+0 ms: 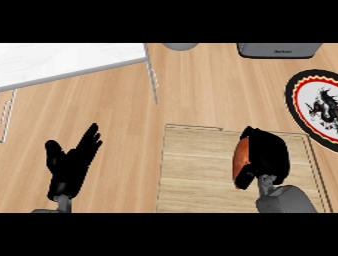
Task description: Pick the sweet potato from the tray and place it in the plate
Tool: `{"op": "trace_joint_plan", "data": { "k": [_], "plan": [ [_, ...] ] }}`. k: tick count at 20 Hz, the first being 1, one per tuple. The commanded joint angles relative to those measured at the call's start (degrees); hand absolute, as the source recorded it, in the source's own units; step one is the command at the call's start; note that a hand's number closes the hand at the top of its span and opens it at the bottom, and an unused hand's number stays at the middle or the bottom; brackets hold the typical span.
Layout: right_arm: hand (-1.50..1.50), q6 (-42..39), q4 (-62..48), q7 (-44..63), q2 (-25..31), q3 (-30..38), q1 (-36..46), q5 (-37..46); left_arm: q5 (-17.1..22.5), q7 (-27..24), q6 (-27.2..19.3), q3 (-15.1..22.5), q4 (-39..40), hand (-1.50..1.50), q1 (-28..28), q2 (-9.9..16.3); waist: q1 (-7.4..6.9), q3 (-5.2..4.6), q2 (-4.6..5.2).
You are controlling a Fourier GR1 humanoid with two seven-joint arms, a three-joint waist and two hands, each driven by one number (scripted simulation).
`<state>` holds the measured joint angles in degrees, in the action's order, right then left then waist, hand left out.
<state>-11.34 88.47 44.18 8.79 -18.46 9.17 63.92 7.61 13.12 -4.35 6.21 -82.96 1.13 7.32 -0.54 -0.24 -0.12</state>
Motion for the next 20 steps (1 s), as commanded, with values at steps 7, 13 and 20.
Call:
{"op": "trace_joint_plan", "data": {
  "k": [7,13,20],
  "plan": [
    [1.5,16.46,-12.94,24.72,-5.11,22.01,22.17,8.31,-0.7,-0.07,1.41,2.14,-0.45,0.0,-1.82,-0.45,-5.36,0.31,2.49],
    [1.5,25.19,-19.74,28.55,-0.71,25.29,32.09,22.36,-1.65,-0.5,1.64,3.27,-0.28,0.0,-3.2,-0.82,-7.29,0.19,2.84],
    [1.5,35.88,-23.54,32.88,0.54,33.26,37.05,32.71,-1.08,0.89,1.62,3.24,-0.42,0.0,-3.87,-1.3,-6.68,0.39,2.79]
  ]
}}
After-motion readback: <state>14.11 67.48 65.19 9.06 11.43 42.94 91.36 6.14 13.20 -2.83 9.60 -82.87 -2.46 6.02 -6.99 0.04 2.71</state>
